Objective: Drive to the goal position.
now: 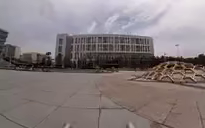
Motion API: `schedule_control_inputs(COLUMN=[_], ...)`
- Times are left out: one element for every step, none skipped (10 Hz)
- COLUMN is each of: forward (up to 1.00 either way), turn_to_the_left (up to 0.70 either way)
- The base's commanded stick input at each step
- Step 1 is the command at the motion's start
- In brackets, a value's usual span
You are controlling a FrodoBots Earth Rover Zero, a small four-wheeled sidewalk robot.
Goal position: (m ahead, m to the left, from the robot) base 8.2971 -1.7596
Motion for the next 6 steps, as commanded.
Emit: schedule_control_inputs(forward=[0.45, 0.45, 0.45, 0.45, 0.45, 0.45], turn_to_the_left=[0.27, 0.27, 0.27, 0.26, 0.0, 0.0])
